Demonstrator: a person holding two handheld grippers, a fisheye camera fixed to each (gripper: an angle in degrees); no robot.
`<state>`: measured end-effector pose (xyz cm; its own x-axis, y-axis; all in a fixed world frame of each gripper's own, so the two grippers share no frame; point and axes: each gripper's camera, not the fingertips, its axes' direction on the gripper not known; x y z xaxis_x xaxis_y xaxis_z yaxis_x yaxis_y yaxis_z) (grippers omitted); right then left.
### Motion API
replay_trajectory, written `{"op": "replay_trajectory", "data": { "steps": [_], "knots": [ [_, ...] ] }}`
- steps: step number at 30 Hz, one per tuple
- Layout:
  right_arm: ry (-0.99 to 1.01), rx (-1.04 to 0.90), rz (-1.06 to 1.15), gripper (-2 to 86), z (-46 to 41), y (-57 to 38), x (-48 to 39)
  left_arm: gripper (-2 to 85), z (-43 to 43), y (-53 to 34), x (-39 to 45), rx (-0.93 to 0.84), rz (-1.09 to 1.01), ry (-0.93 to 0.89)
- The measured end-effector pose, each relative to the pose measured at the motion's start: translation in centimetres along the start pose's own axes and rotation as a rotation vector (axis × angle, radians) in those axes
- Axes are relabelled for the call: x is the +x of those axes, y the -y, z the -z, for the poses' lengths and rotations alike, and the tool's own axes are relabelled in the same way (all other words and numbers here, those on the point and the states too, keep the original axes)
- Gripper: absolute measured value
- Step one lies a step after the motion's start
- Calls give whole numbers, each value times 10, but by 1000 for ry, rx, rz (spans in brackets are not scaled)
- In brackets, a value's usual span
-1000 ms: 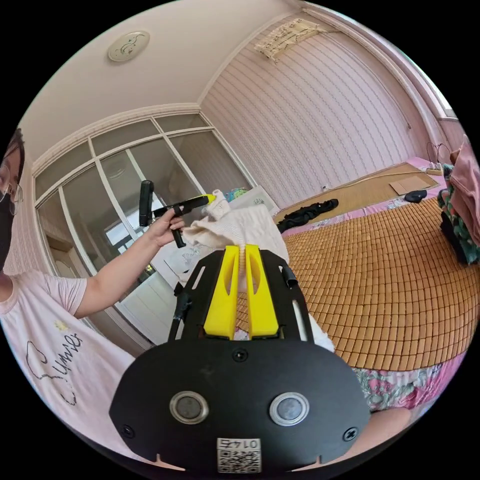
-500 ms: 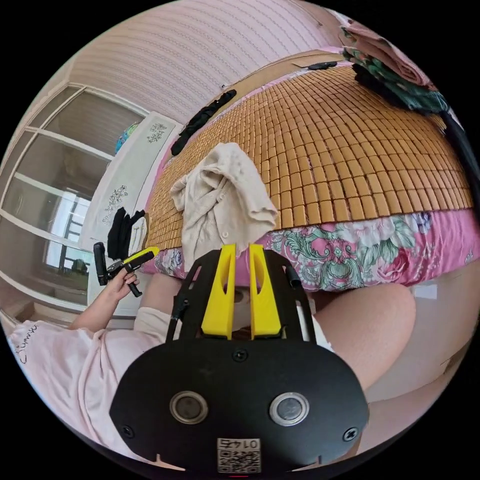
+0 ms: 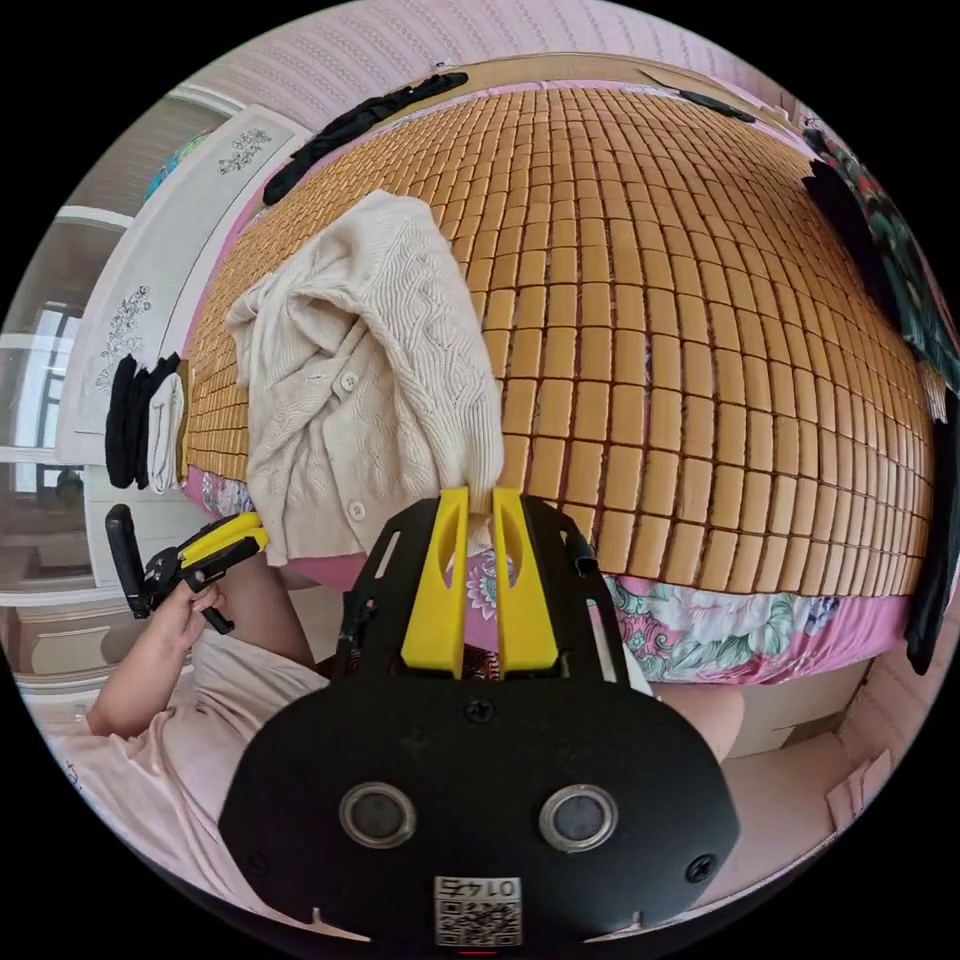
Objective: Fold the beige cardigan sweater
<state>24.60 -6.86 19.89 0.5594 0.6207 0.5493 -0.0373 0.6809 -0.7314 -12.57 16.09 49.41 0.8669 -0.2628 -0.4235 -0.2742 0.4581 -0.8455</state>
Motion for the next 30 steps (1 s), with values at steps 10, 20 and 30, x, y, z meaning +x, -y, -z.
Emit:
{"op": "replay_trajectory", "data": {
  "steps": [10, 20, 30],
  "knots": [
    [269, 144, 42, 12, 84, -89, 58, 89, 10, -35, -12, 27, -14, -19],
    [510, 330, 36, 9, 126, -174, 101, 37, 124, -111, -34, 284, -137, -189],
    [1120, 781, 688, 7, 276, -224, 50, 34, 345, -233, -9, 940, -424, -220]
  ]
}}
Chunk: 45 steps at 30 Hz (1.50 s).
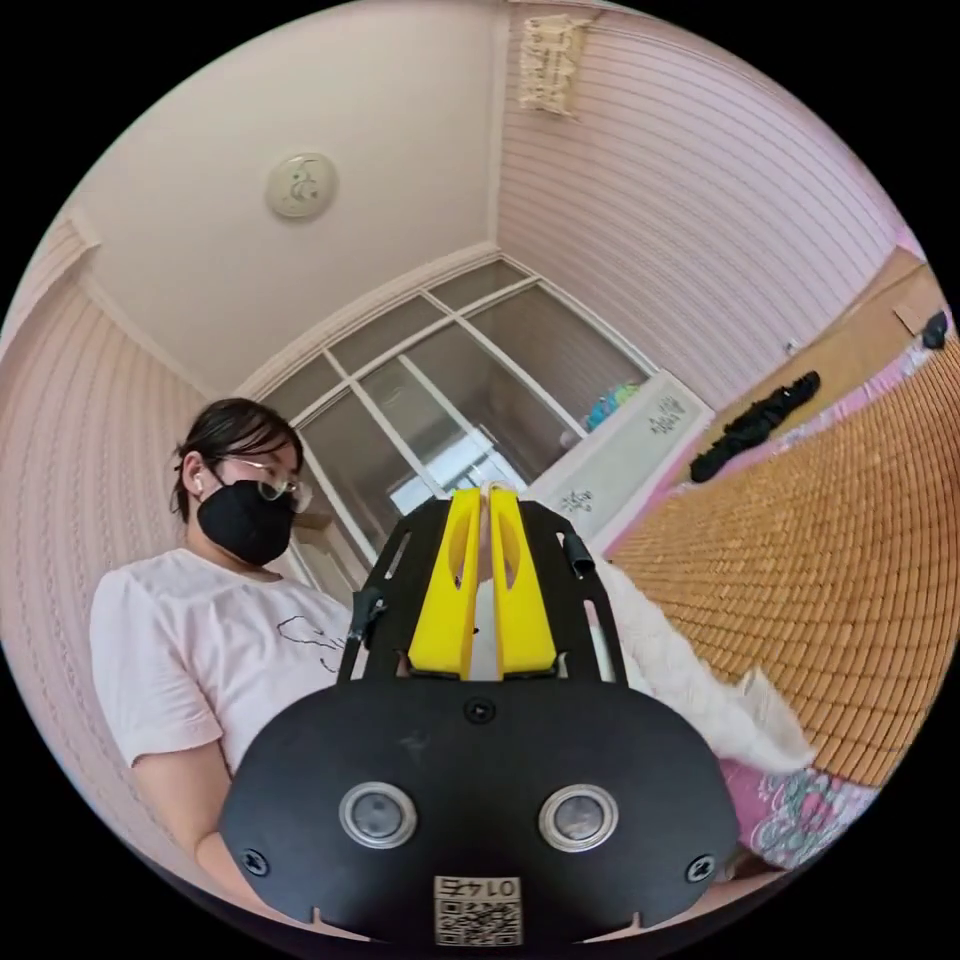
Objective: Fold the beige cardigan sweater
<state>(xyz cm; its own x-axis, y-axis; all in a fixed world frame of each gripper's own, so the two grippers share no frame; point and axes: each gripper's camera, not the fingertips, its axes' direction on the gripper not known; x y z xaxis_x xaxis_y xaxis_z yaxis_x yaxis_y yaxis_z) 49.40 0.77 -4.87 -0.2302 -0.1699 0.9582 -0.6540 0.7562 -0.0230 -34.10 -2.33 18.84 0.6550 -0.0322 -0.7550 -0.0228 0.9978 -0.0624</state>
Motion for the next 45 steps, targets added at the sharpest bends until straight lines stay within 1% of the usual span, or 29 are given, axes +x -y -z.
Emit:
{"op": "replay_trajectory", "data": {
  "steps": [1, 3, 5, 6, 7, 8, 9, 10, 11, 12, 14, 15, 17, 19, 20, 23, 26, 28, 29, 31, 32, 34, 35, 36, 37, 38, 41, 43, 45],
  "knots": [
    [68, -2, 88, 7, -4, 14, -22, 34, 24, 13, 14, 71, -69, -1],
    [116, -10, 197, 6, -10, 36, -53, 33, 58, 31, 35, 165, -158, -1],
    [91, -10, 246, 6, -15, 56, -72, 33, 83, 48, 48, 231, -219, 4],
    [20, -54, 260, 6, -24, 70, -75, 32, 92, 58, 51, 249, -237, 13],
    [-90, -106, 267, 5, -35, 84, -70, 31, 92, 70, 48, 241, -228, 23],
    [-146, -140, 266, 5, -42, 91, -63, 31, 88, 75, 43, 229, -213, 28],
    [-233, -211, 248, 5, -56, 105, -42, 30, 75, 87, 31, 185, -182, 42],
    [-276, -238, 195, 5, -66, 120, -13, 29, 56, 99, 13, 130, -131, 72],
    [-285, -241, 165, 4, -70, 128, 2, 28, 45, 106, 3, 98, -113, 90],
    [-288, -232, 116, 4, -75, 146, 29, 28, 25, 119, -16, 48, -65, 153],
    [-324, -193, 88, 5, -79, 176, 53, 29, 4, 142, -37, 22, -17, 196],
    [-378, -172, 111, 5, -85, 195, 56, 29, -3, 161, -42, 19, -15, 245],
    [-470, -179, 224, 5, -100, 218, 42, 30, -5, 188, -37, 47, -31, 271],
    [-635, -188, 396, 6, -118, 226, 22, 33, -9, 211, -18, 69, -126, 313],
    [-664, -191, 414, 6, -120, 224, 22, 33, -12, 214, -14, 62, -148, 322],
    [-701, -281, 373, 7, -122, 194, 67, 37, -37, 201, -16, -31, -171, 321],
    [-735, -381, 213, 7, -107, 128, 155, 39, -75, 147, -41, -203, -126, 329],
    [-745, -437, -22, 8, -84, 56, 241, 40, -110, 82, -69, -357, -41, 302],
    [-748, -445, -89, 8, -77, 34, 262, 40, -119, 62, -76, -390, -8, 290],
    [-749, -484, -373, 8, -48, -66, 337, 41, -149, -22, -99, -521, 161, 233],
    [-753, -495, -449, 8, -40, -92, 353, 41, -156, -44, -103, -563, 197, 223],
    [-776, -564, -725, 8, -15, -192, 397, 42, -181, -123, -111, -770, 277, 243],
    [-783, -586, -775, 8, -11, -212, 404, 43, -185, -139, -112, -822, 295, 255],
    [-789, -637, -858, 8, -4, -242, 414, 44, -192, -165, -112, -920, 313, 263],
    [-779, -643, -893, 7, 2, -257, 417, 43, -196, -181, -109, -1005, 314, 257],
    [-776, -641, -894, 7, 5, -261, 418, 42, -197, -184, -106, -1021, 306, 263],
    [-892, -684, -837, 3, 10, -254, 417, 45, -196, -174, -83, -1009, 162, 307],
    [-973, -703, -721, 1, 2, -239, 414, 46, -194, -157, -70, -968, 107, 341],
    [-979, -744, -603, 1, -19, -230, 412, 46, -192, -145, -65, -923, 98, 357]
  ]
}}
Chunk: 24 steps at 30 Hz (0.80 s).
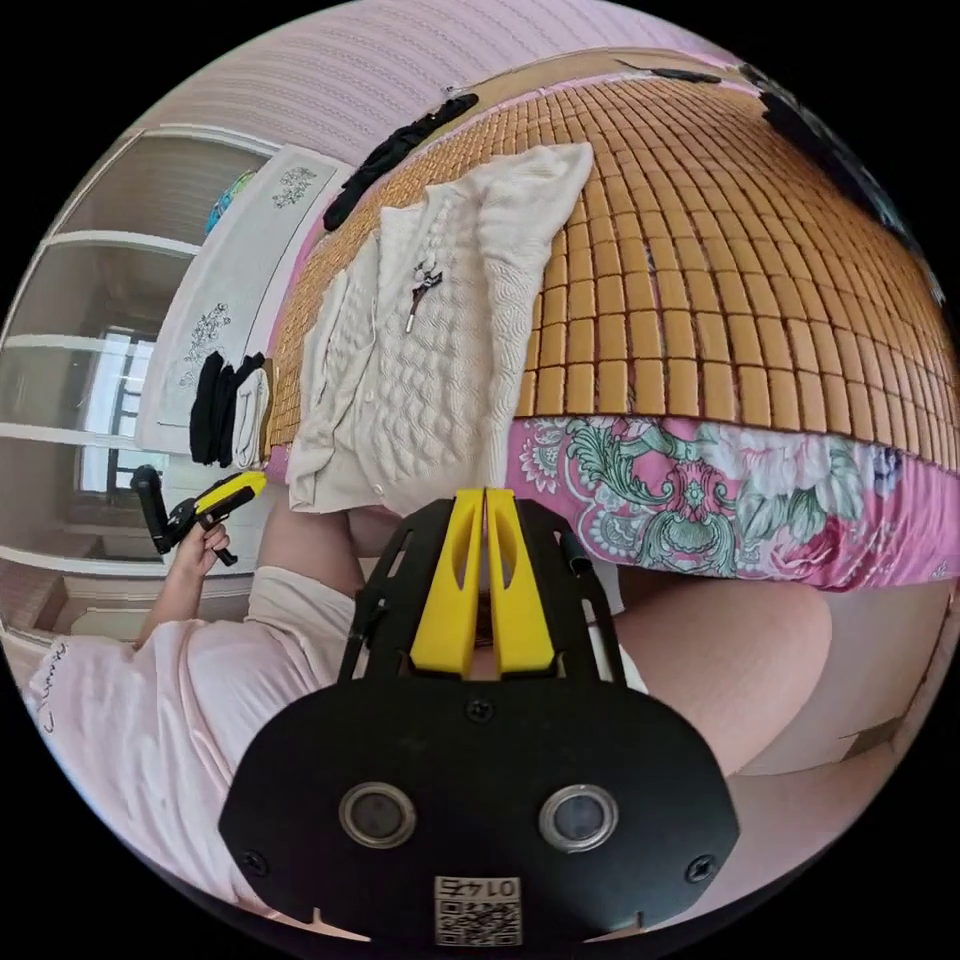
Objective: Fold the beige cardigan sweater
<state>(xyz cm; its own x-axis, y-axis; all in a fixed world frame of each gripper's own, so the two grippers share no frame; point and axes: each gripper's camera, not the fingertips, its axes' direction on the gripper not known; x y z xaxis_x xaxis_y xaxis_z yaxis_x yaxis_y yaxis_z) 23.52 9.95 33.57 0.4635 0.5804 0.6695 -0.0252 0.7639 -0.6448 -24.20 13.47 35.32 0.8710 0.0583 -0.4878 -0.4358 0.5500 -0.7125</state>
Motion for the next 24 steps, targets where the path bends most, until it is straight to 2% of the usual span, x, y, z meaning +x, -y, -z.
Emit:
{"op": "replay_trajectory", "data": {
  "steps": [4, 7, 11, 12, 14, 17, 21, 24],
  "knots": [
    [-131, -54, 301, 12, -41, 24, -64, 48, -7, 15, -4, 66, 102, -23],
    [-111, -170, 466, 56, -88, 38, -97, 81, -43, 33, -3, 23, 157, 11],
    [-195, -268, 508, 91, -137, 54, -106, 92, -78, 54, 4, -67, 194, -12],
    [-236, -312, 496, 84, -153, 60, -101, 84, -86, 58, 10, -99, 175, 2],
    [-306, -277, 474, 44, -155, 67, -94, 66, -93, 64, 21, -140, 119, 53],
    [-204, -325, 446, 11, -149, 81, -74, 43, -81, 70, 43, -121, 26, 149],
    [-32, -304, 478, 4, -117, 86, -57, 13, -40, 59, 96, 25, -194, 413],
    [-8, -293, 460, 4, -96, 92, -42, -3, -21, 43, 148, 178, -438, 454]
  ]
}}
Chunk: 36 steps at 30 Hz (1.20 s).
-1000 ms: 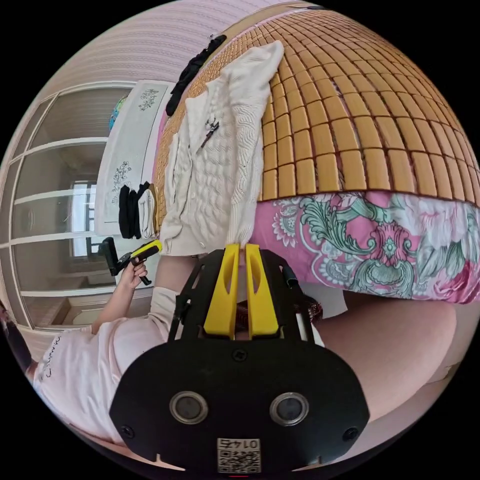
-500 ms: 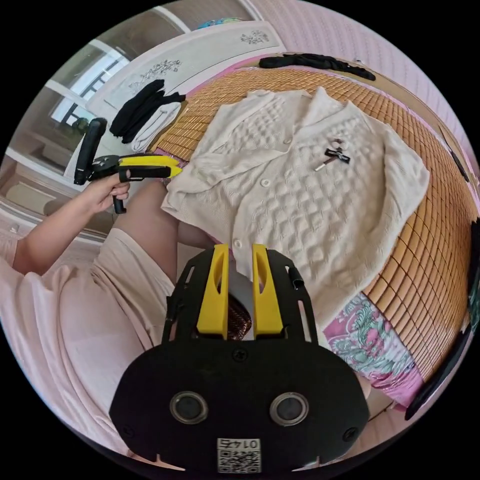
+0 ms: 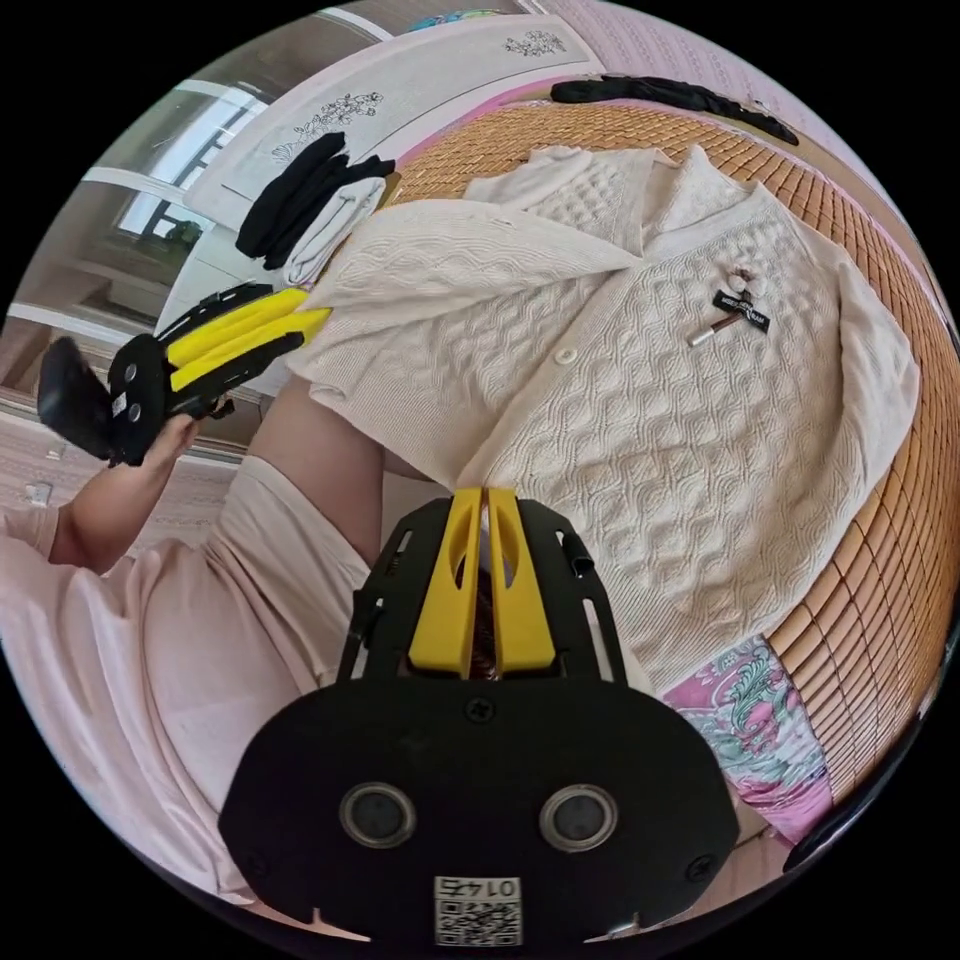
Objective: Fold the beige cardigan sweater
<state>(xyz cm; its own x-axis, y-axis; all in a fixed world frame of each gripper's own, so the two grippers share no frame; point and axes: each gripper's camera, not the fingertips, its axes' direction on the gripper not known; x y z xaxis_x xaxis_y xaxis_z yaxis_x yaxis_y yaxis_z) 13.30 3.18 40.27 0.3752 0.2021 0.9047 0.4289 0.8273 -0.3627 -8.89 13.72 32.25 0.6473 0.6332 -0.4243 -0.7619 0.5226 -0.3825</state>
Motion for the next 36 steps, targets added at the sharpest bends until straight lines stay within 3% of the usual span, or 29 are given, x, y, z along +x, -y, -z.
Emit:
{"op": "replay_trajectory", "data": {
  "steps": [3, 6, 12, 16, 22, 27, 32, 36],
  "knots": [
    [123, 85, -77, 5, 25, -7, 30, -5, 9, 10, 42, 101, -222, -95],
    [283, 183, -180, 10, 40, -18, 66, -5, 7, 20, 66, 126, -299, -249],
    [360, 89, -242, 48, 25, -21, 91, 11, -2, 29, 51, 66, -166, -352],
    [378, 1, -272, 66, 1, -7, 96, 47, -19, 18, 14, -39, 7, -299],
    [307, -48, -285, 27, -3, 15, 92, 79, -37, 6, -28, -138, 175, -297],
    [382, -2, -220, 6, 36, 0, 93, 89, -48, 14, -36, -158, 185, -326],
    [325, 43, -221, -1, 89, -33, 103, 99, -66, 35, -26, -190, 111, -372],
    [268, 9, -262, 1, 95, -39, 112, 97, -104, 58, -14, -364, 42, -387]
  ]
}}
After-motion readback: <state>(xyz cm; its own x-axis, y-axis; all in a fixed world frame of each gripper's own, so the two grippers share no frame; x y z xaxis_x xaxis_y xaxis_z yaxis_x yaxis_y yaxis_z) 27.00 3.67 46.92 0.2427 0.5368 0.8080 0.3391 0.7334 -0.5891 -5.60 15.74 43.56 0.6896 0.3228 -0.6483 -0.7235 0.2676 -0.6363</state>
